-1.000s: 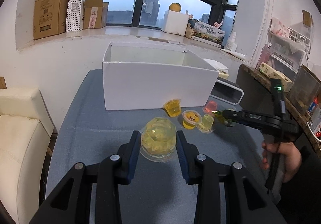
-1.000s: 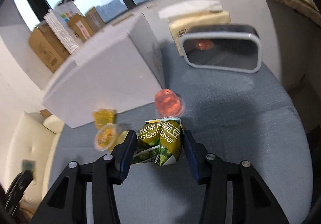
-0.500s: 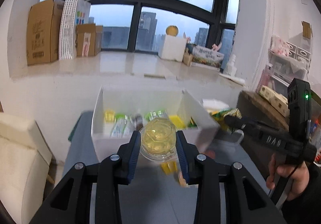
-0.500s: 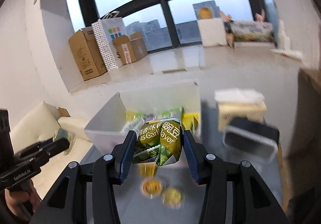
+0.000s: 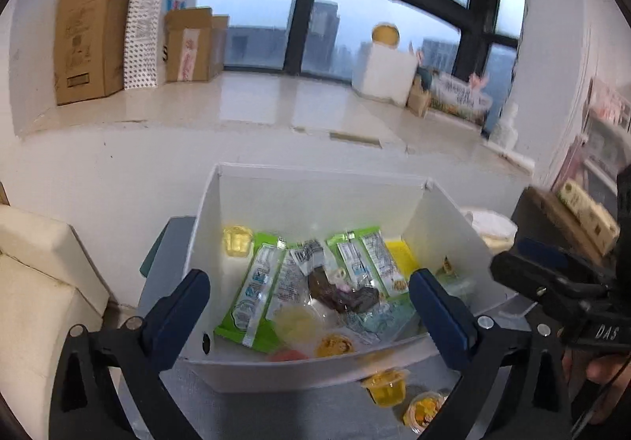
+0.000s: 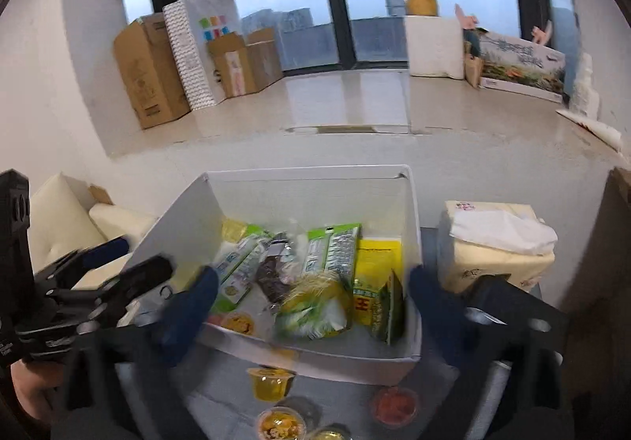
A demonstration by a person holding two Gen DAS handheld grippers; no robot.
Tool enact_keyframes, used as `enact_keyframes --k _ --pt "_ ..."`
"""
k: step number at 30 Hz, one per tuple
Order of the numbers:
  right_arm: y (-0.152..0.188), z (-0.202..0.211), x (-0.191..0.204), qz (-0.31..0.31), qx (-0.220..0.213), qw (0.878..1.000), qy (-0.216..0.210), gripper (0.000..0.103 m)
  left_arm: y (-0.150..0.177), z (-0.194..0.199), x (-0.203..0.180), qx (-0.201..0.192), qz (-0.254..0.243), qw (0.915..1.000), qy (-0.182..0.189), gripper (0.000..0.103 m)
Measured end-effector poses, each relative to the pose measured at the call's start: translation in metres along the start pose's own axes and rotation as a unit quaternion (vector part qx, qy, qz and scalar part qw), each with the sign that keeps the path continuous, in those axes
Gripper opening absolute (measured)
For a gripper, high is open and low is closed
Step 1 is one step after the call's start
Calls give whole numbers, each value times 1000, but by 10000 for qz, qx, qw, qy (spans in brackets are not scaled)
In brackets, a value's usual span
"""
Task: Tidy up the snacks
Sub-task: 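Drop the jelly cup into the box with the left tool while the right tool drops the green pouch, then grasp the pink jelly cup with the right tool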
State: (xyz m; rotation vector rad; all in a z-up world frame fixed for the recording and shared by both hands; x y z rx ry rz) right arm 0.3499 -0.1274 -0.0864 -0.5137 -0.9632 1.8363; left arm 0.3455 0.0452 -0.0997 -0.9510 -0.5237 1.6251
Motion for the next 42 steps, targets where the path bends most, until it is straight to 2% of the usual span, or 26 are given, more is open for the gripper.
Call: enact_keyframes --k 5,13,18,23,27,30,34,42 --pt "7 11 -13 -362 -215 9990 -134 103 12 1 6 96 -140 9998 -80 103" --pt "23 44 -10 -490 -326 9977 -341 103 27 26 -4 100 -288 9995 -87 103" --pt "42 71 -1 -500 -394 9971 -427 103 42 59 -16 112 -293 9995 57 103" --pt "79 104 19 -114 -364 9984 -424 103 66 108 -22 53 -125 9998 168 103" --pt "112 121 23 117 -304 9993 -165 103 96 138 -34 149 -453 9986 238 103" --pt "142 123 22 301 -78 9995 -20 103 115 158 -40 90 -585 9979 253 103" --pt "166 117 6 -103 145 9998 -39 103 144 171 -41 203 -565 9978 298 103" --pt "171 92 -12 -370 304 9988 40 103 167 173 -29 390 -334 9982 317 103"
Point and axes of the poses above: each gripper's, at about its wrist camera, not at the fingertips, and z roughly against the way its jaws point, x to its left, y to its underside, the point moved 10 cm from there along -z, roughly the way its jaws point, and after that the axes turned 8 degrees about z, right-handed, at the moved point
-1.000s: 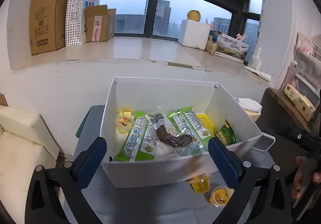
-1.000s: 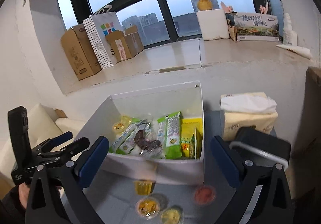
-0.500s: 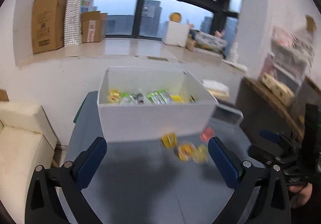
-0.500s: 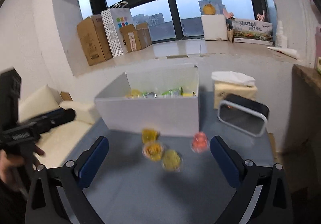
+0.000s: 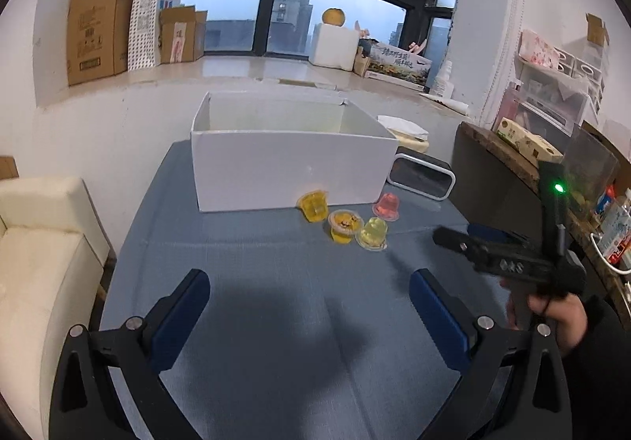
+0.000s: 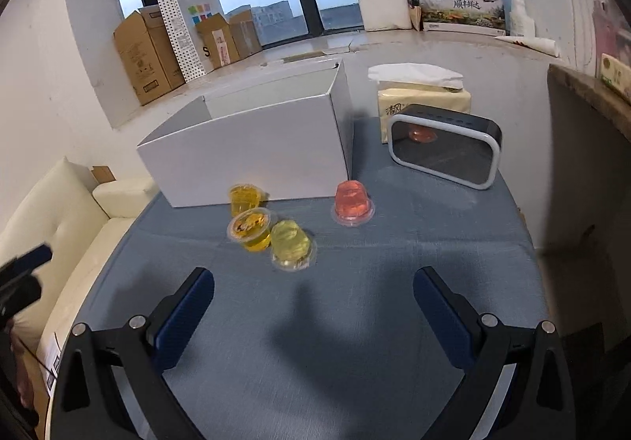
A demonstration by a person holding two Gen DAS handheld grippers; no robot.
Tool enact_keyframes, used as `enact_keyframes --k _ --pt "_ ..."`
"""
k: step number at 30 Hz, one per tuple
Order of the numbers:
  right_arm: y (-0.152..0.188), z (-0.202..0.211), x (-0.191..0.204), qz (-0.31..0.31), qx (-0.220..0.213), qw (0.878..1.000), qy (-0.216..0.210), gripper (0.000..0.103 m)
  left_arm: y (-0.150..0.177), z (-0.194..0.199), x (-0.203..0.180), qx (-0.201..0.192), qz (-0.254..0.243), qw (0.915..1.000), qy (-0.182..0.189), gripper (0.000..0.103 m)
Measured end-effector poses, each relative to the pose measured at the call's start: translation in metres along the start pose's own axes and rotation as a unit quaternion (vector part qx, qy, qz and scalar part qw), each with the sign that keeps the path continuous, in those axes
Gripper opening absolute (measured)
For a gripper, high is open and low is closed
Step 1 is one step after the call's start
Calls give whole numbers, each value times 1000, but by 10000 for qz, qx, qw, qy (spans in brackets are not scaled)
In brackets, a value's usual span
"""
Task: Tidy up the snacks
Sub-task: 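Grasp the pink jelly cup with the right tool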
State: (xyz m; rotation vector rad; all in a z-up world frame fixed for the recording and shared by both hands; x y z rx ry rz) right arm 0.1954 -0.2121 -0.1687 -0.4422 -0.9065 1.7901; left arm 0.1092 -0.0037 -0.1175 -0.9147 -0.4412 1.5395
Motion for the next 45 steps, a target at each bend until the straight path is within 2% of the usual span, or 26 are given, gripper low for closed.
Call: enact_keyframes --k 4,9,10,15,17,18,19,20,21,27,33,41,45 --pt "-18 -23 -11 -87 -7 10000 19 103 4 0 6 9 44 10000 -60 103" --pt "-41 -62 -26 -213 224 9994 153 103 6 -3 11 75 10 9999 -121 103" --pt "-44 -74 -28 -173 379 9989 223 103 6 -6 14 120 -17 9998 -167 103" --pt "-44 -102 -38 -263 626 9973 295 103 7 -9 22 152 55 9996 -215 103" --pt "-42 -109 -36 -118 697 9969 339 101 7 -12 25 174 74 9996 -224 103" --pt "-41 -111 -36 -19 715 9967 377 87 8 -13 27 193 95 9995 -226 103" --pt "-39 -115 -36 117 791 9956 496 55 8 -14 28 200 104 9995 -235 103" --pt "-37 -118 -38 144 915 9939 597 37 8 -16 29 209 110 9994 -239 103" --pt "-33 -123 -40 93 1048 9927 586 36 9 -17 29 224 111 9994 -239 103" --pt "-33 -118 -43 19 956 9946 403 35 9 -26 29 280 138 9993 -229 103" --pt "-32 -84 -30 152 644 9975 230 35 -10 -54 23 339 180 9988 -308 103" --pt "-27 -27 -5 54 305 9992 -266 35 -37 -131 -17 656 99 9976 -216 103" --pt "-19 4 3 74 94 9990 -430 35 -48 -167 -20 766 383 9959 -298 103"
Point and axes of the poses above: each gripper's, at about its wrist camera, not at the fingertips, and z roughly against the way its jaws point, x to its left, y to its underside, the point moved 10 cm from there along -z, roughly the way its jaws point, and after that the axes turned 8 degrees about z, right-handed, at the moved point
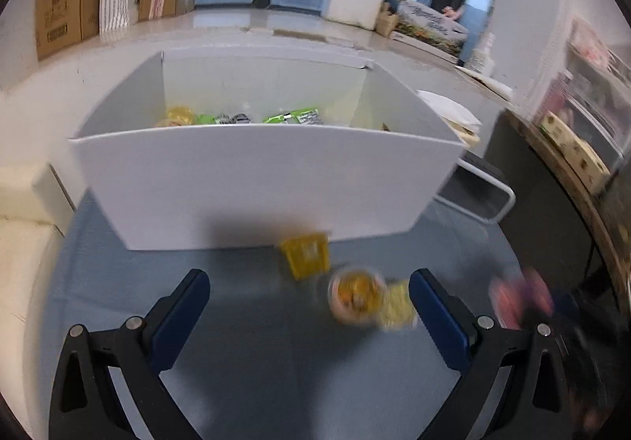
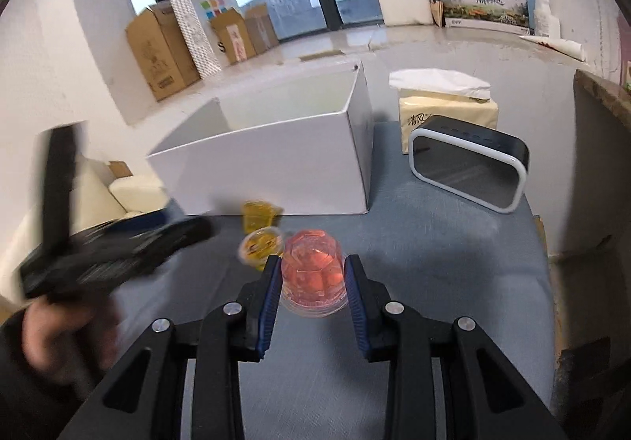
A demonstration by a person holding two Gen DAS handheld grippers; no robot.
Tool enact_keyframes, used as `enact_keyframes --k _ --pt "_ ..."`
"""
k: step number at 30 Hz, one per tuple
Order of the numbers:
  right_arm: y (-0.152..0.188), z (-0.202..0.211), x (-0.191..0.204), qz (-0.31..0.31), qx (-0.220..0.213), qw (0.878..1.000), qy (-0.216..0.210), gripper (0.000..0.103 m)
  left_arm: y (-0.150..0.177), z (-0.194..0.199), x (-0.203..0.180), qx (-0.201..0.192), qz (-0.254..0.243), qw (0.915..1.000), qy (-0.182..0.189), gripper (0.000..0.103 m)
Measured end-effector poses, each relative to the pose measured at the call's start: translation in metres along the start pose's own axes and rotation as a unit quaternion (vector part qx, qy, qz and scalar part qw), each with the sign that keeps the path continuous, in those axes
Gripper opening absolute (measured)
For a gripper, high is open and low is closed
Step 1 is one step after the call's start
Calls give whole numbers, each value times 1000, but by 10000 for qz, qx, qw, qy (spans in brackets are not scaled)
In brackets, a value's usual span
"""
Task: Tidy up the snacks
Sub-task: 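Grasp the pink jelly cup with the right tool, then grasp a yellow jelly cup beside the box with the left tool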
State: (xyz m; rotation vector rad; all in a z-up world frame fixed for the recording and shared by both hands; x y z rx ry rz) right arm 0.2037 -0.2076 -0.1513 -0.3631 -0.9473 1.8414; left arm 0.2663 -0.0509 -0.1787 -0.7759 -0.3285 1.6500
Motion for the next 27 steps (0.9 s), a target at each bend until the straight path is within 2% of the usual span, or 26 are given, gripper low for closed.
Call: enact_keyframes --k 3,6,8,10,11,18,24,27 --pt "9 14 1 -18 -74 10000 -27 35 -2 -30 5 251 178 9991 -291 102" --pt "15 19 -1 -146 -102 9998 -89 35 -5 -48 11 301 188 9977 -582 100" --pt "18 22 -4 -191 -127 9997 -90 35 -4 -58 15 425 245 9965 -675 90" --pt "21 26 -7 -237 -165 9995 -108 35 -1 -66 15 561 292 9964 -558 48" --pt "22 27 -8 -260 -180 9994 -122 35 1 -69 16 616 298 9959 -593 38" --pt "27 25 -8 -352 -188 9991 -120 35 11 -44 20 362 159 9985 -369 37" --pt "20 23 7 -278 -287 9990 -209 35 13 33 26 -375 -94 9991 -146 37" --pt "10 19 20 -166 -332 9990 -266 35 13 76 33 -679 -61 9977 57 37"
Point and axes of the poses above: each gripper's, at about its wrist camera, not at the fingertips, and z roughly against the way its jaws point, x to its left, y to its underside, the point moved 10 cm from there along -z, roughly the way its jaws point, and after that the axes turned 8 degrees about z, right-handed, at the moved point
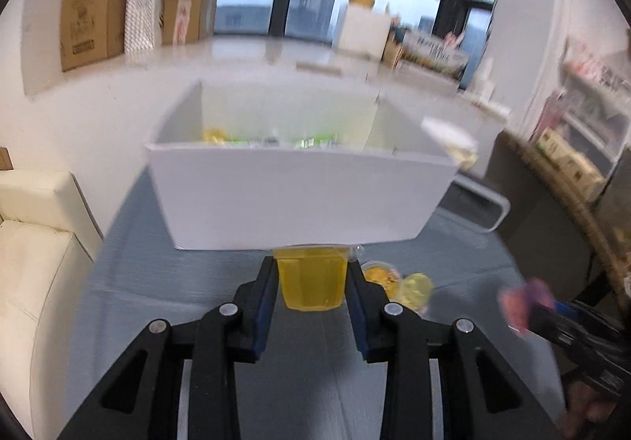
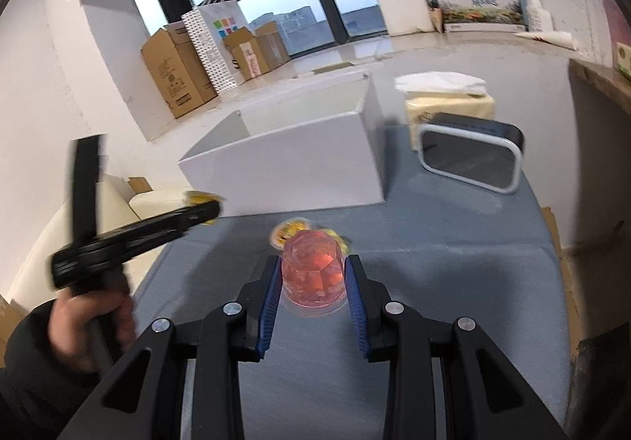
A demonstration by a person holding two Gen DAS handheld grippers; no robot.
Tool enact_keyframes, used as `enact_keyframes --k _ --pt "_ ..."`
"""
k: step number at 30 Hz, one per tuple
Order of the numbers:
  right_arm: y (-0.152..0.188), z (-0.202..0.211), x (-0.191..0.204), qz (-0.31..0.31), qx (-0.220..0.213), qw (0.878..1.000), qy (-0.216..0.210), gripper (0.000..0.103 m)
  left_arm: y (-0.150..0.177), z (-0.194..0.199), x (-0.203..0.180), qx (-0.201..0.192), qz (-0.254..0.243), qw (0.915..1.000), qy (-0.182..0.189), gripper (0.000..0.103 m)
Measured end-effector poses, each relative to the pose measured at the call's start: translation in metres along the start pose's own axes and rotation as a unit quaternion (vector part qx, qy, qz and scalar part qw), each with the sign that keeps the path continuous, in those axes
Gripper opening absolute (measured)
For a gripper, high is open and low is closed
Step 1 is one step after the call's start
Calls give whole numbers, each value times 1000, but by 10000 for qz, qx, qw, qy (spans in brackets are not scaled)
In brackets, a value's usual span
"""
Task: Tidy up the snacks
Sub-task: 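Grasp a yellow jelly cup beside the box with the left tool, then drop the yellow cup into the box with the left tool while the right tool drops the pink cup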
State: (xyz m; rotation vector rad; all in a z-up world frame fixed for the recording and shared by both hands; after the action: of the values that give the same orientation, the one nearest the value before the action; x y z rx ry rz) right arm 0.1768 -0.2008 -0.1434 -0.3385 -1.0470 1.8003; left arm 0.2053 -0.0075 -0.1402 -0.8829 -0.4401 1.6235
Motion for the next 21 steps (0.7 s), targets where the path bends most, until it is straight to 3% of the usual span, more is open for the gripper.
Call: enact_keyframes --k 8,14,21 --pt "-41 -21 38 433 -135 9989 -81 35 -23 51 18 -391 -6 9992 108 37" --pt "-79 -39 53 612 -288 9977 -87 35 -61 35 27 -474 82 9987 158 37" --pt "-140 -62 46 791 -437 9959 77 35 -116 2 17 -540 -148 9984 102 37"
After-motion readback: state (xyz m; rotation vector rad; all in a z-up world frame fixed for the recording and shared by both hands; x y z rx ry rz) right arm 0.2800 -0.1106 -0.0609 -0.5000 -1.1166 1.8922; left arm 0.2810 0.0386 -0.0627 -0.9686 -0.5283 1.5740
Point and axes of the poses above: each gripper's, at about its wrist camera, not at the fingertips, and z roughly against the way its jaws point, x to its left, y to its underside, the point moved 10 cm from there along -z, roughly the way its jaws point, and after that the axes turned 8 degrees about z, right-handed, at the moved point
